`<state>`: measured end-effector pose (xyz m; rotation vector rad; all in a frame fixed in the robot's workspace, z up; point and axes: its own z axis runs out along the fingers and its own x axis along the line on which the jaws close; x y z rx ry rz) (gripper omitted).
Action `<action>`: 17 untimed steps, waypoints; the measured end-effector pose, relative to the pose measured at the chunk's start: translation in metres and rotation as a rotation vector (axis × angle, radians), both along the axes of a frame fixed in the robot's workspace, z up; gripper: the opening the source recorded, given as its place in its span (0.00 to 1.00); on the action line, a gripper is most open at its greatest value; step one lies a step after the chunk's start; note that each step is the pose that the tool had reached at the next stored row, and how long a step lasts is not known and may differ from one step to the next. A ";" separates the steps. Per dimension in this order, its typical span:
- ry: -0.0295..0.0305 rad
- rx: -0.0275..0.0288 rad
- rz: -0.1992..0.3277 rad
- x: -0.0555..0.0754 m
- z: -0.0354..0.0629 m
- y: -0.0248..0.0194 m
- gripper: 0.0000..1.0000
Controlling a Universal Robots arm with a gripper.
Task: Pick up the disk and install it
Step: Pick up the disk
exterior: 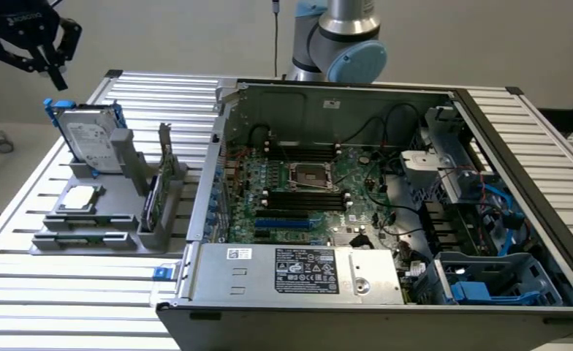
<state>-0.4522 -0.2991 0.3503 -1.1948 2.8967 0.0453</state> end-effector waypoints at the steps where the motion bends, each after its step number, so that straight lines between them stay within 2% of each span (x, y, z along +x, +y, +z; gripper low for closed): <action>1: 0.0000 0.0000 0.018 0.000 0.0000 0.0000 0.11; 17: -0.0019 -0.0022 0.309 0.000 0.0000 0.0000 0.11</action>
